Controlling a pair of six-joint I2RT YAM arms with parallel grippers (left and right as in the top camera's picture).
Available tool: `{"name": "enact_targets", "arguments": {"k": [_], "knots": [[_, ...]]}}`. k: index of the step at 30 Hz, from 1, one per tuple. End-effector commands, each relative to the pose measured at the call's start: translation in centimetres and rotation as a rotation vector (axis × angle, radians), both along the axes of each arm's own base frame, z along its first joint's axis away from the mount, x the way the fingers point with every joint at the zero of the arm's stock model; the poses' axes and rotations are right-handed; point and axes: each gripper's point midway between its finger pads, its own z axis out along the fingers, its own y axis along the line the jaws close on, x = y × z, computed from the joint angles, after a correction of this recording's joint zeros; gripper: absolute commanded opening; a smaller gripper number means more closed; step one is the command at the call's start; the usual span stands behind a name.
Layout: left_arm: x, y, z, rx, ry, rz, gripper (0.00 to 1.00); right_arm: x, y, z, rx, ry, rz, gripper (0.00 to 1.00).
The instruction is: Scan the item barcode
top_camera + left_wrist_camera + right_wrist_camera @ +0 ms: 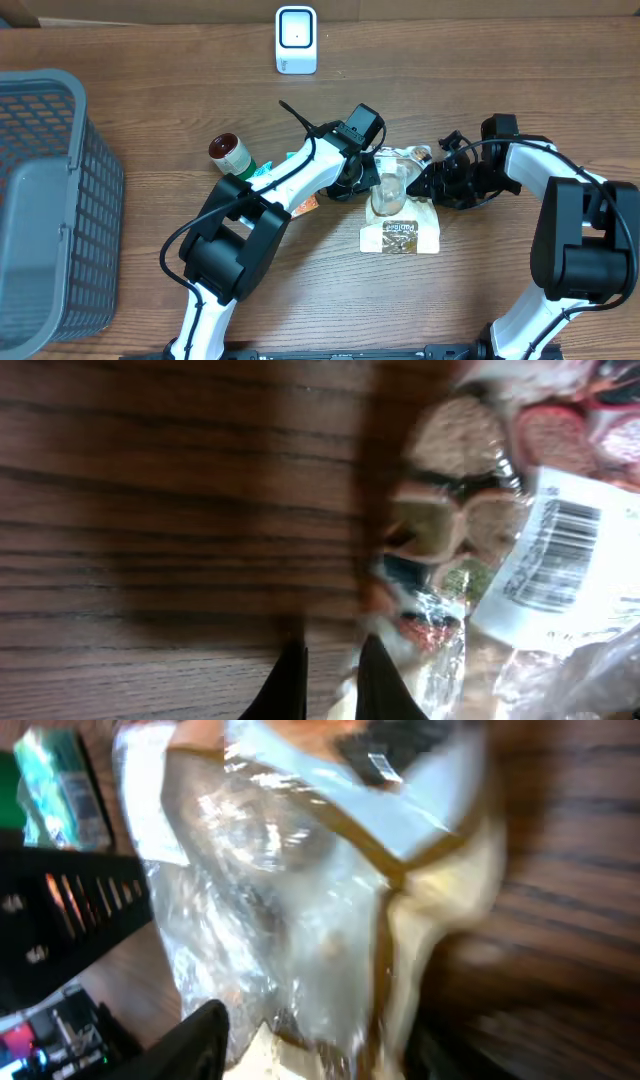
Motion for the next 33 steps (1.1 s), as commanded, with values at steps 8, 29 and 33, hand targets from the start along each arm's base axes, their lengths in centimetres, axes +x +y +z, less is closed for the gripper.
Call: {"name": "enact_targets", "arguments": {"k": [8, 29, 33], "knots": [[-1.5, 0.1, -1.4, -0.01, 0.062, 0.001, 0.04, -2.0, 2.1, -1.9, 0.045, 0.048, -0.007, 0.42], [-0.8, 1.8, -0.7, -0.02, 0.033, -0.18, 0.04, 0.4, 3.2, 4.2, 0.289, -0.101, -0.07, 0.04], [1.1, 4.7, 2.4, 0.027, -0.018, -0.23, 0.06, 0.2, 3.2, 7.9, 0.28, -0.176, -0.017, 0.04]]}}
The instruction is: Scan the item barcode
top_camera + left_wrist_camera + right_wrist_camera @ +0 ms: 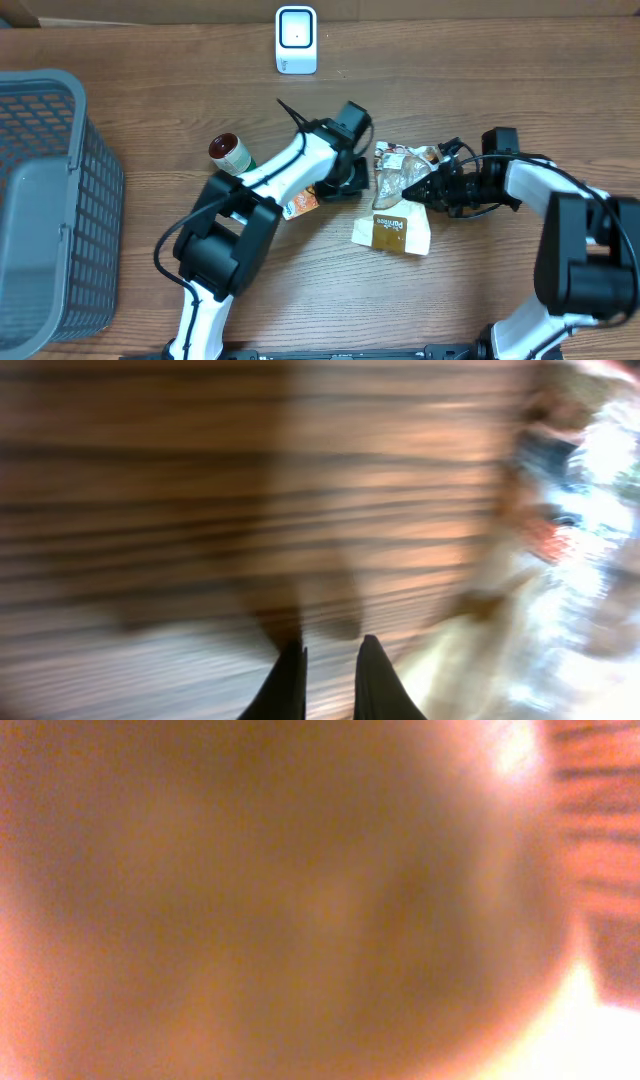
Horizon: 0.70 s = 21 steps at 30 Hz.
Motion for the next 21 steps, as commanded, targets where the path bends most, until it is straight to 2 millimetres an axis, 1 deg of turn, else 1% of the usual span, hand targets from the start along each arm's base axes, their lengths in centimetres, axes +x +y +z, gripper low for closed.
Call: {"name": "enact_targets", "arguments": {"k": [1, 3, 5, 7, 9, 11, 13, 14, 16, 18, 20, 21], "knots": [[2.9, 3.2, 3.8, 0.04, -0.11, -0.07, 0.07, 1.2, 0.1, 5.4, 0.012, -0.185, 0.047, 0.04], [4.2, 4.8, 6.8, 0.055, -0.157, -0.067, 0.1, 1.0, 0.1, 7.2, 0.007, -0.218, 0.062, 0.04], [5.3, 6.3, 10.9, 0.048, -0.213, -0.065, 0.12, 0.6, 0.2, 9.0, 0.002, -0.249, 0.078, 0.04], [6.1, 7.9, 15.0, 0.034, -0.273, -0.06, 0.18, 0.1, 0.3, 10.7, -0.004, -0.285, 0.108, 0.04], [6.7, 9.6, 19.6, 0.019, -0.353, -0.05, 0.34, -0.3, 0.4, 12.1, -0.004, -0.31, 0.135, 0.04], [6.9, 11.2, 23.9, 0.005, -0.437, -0.036, 0.47, -0.7, 0.4, 13.5, -0.007, -0.332, 0.161, 0.04], [6.7, 12.8, 28.2, -0.008, -0.529, -0.018, 0.56, -0.9, 0.5, 14.9, -0.006, -0.348, 0.186, 0.04], [6.6, 13.4, 29.9, -0.011, -0.571, -0.013, 0.6, -1.1, 0.8, 15.8, 0.004, -0.365, 0.205, 0.04], [6.1, 14.8, 33.2, -0.01, -0.652, 0.011, 0.7, -1.4, 1.5, 17.6, 0.042, -0.402, 0.237, 0.04], [5.5, 16.2, 35.6, 0.004, -0.713, 0.043, 0.8, -1.8, 2.3, 19.5, 0.065, -0.44, 0.277, 0.04], [4.9, 17.4, 37.1, 0.024, -0.755, 0.071, 0.92, -2.2, 3.2, 21.0, 0.07, -0.471, 0.32, 0.04], [4.6, 17.8, 37.5, 0.031, -0.765, 0.081, 0.97, -2.5, 3.7, 21.7, 0.072, -0.488, 0.344, 0.04]]}}
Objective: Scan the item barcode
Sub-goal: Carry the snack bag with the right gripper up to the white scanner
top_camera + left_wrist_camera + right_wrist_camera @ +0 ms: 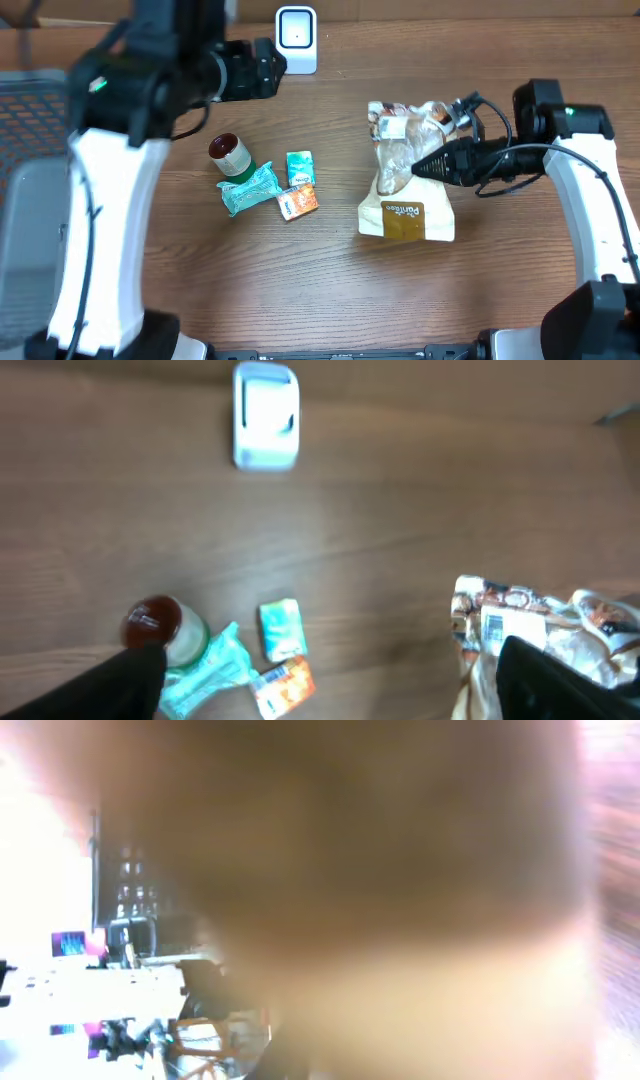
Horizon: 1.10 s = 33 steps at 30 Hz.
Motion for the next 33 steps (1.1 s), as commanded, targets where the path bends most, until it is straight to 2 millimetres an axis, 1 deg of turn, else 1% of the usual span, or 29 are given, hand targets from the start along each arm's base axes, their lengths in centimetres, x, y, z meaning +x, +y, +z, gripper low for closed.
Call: {"name": "enact_targets", "arguments": {"k": [1, 4, 7, 8, 10, 14, 21, 24, 27, 30, 33], "knots": [[-0.5, 1.8, 0.6, 0.05, -0.021, 0.038, 1.0, -0.6, 2.3, 4.3, 0.048, -0.192, 0.122, 0.04], [-1.5, 3.3, 0.5, 0.091, 0.0, 0.08, 1.0, -2.2, 4.4, 6.6, 0.068, -0.282, 0.24, 0.04], [-2.5, 4.8, -0.4, 0.138, 0.048, 0.121, 1.0, -3.8, 6.4, 9.4, 0.157, -0.385, 0.342, 0.04], [-2.8, 5.3, -0.8, 0.157, 0.07, 0.134, 1.0, -4.2, 6.9, 10.5, 0.194, -0.42, 0.365, 0.04], [-3.2, 5.9, -1.2, 0.173, 0.096, 0.147, 1.0, -4.3, 7.6, 11.6, 0.244, -0.453, 0.379, 0.04], [-3.5, 6.7, -1.6, 0.199, 0.114, 0.153, 1.0, -4.1, 8.1, 12.3, 0.3, -0.485, 0.388, 0.04], [-3.6, 7.8, -1.7, 0.249, 0.116, 0.193, 1.0, -4.1, 8.3, 13.2, 0.356, -0.493, 0.386, 0.04], [-3.2, 9.0, -1.4, 0.276, 0.102, 0.236, 0.99, -4.0, 8.4, 14.4, 0.424, -0.474, 0.368, 0.04], [-2.9, 10.4, -1.3, 0.274, 0.096, 0.272, 1.0, -2.7, 8.6, 14.9, 0.43, -0.39, 0.319, 0.04], [-2.9, 12.5, -1.2, 0.269, 0.102, 0.335, 1.0, -1.5, 9.0, 15.6, 0.436, -0.356, 0.293, 0.04], [-3.0, 14.5, -1.3, 0.274, 0.11, 0.381, 1.0, -0.8, 9.3, 16.2, 0.442, -0.348, 0.282, 0.04]]}}
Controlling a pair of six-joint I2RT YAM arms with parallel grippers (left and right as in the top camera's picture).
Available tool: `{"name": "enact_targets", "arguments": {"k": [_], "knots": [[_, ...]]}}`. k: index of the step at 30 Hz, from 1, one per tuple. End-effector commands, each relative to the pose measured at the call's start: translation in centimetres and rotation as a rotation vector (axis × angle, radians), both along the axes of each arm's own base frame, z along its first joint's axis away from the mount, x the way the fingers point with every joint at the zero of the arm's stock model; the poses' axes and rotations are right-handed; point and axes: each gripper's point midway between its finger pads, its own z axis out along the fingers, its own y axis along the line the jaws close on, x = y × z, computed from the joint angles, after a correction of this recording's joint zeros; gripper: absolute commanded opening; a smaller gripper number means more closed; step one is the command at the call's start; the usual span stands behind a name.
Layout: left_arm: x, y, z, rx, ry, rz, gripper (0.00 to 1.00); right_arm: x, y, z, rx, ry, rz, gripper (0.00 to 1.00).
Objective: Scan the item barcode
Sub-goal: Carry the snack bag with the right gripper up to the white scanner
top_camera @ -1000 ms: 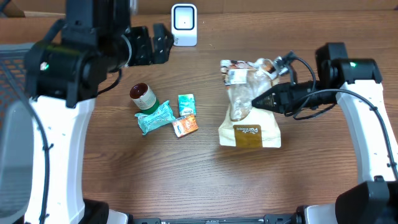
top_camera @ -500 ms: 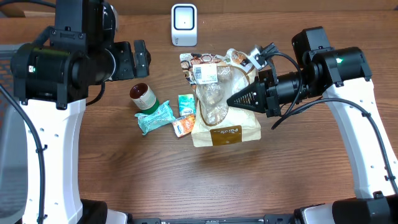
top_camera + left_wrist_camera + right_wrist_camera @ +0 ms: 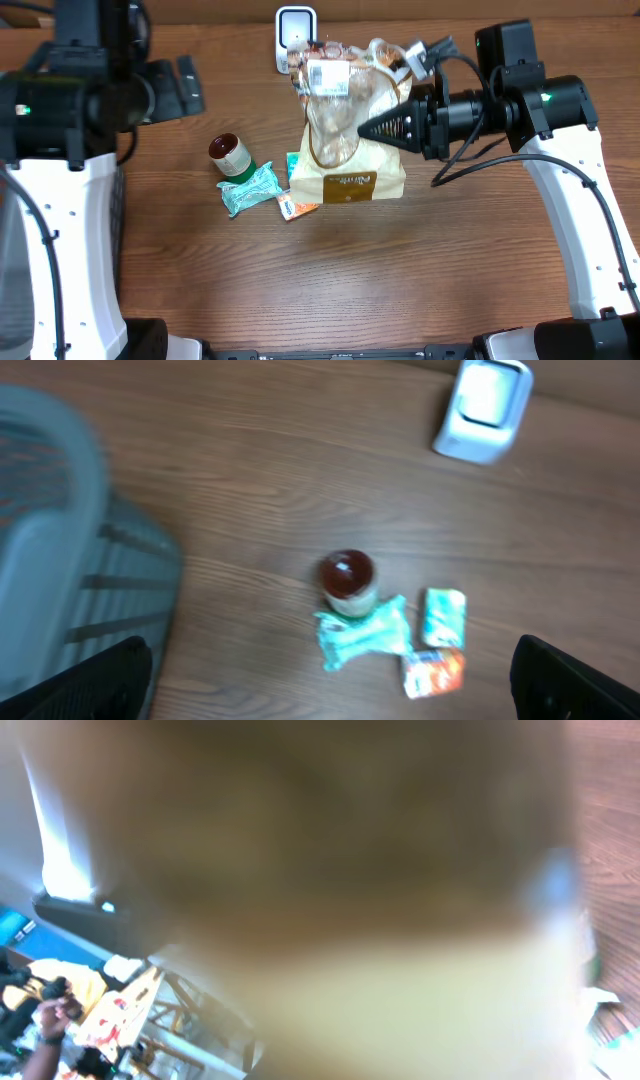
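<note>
A clear plastic bag of baked goods point(image 3: 345, 125) with a tan lower label hangs above the table, and my right gripper point(image 3: 375, 128) is shut on its right side. Its white barcode sticker point(image 3: 325, 75) faces upward near the top. The bag's upper edge overlaps the white scanner point(image 3: 296, 28) at the table's far edge, also visible as the scanner point(image 3: 483, 397). The right wrist view is blocked by the blurred bag point(image 3: 330, 920). My left gripper point(image 3: 183, 88) is raised at the far left, open and empty, its fingertips point(image 3: 110, 680) spread wide.
A red-lidded jar point(image 3: 230, 152), a teal packet point(image 3: 250, 187), a small teal packet point(image 3: 444, 616) and an orange packet point(image 3: 295, 207) lie left of centre. A grey mesh basket point(image 3: 60, 550) stands at the left edge.
My right gripper has carried the bag from over the right-centre of the table to the far middle, by the scanner. The left arm has shifted left; its view now takes in the basket.
Both grippers were at the bag lying mid-table, the left with its fingers close together beside it. Then the bag had shifted slightly. Later the left arm was raised far left and open while the right held the bag aloft. Now the bag hangs at the scanner.
</note>
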Motion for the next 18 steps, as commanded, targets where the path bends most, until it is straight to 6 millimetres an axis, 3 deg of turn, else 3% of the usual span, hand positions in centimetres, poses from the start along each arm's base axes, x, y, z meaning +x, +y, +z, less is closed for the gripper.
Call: {"name": "enact_targets", "arguments": {"k": [1, 5, 8, 13, 18], "knots": [[0.0, 2.5, 0.1, 0.042, 0.003, 0.039, 1.0, -0.3, 0.3, 2.0, 0.027, 0.131, 0.003, 0.04], [-0.2, 4.0, 0.0, 0.075, 0.012, 0.038, 0.99, 0.5, 0.8, 2.6, 0.024, 0.137, -0.012, 0.04], [-0.4, 4.9, 0.0, 0.077, 0.013, 0.065, 0.99, 1.4, 1.6, 1.8, -0.035, 0.135, -0.072, 0.03], [-0.7, 7.3, 0.1, 0.075, 0.009, 0.134, 1.0, 3.7, 2.4, -1.8, -0.229, 0.123, -0.26, 0.03], [-1.1, 8.4, 0.1, 0.075, 0.014, 0.165, 1.0, 8.1, 0.2, -6.3, -0.546, 0.025, -0.621, 0.03]]}}
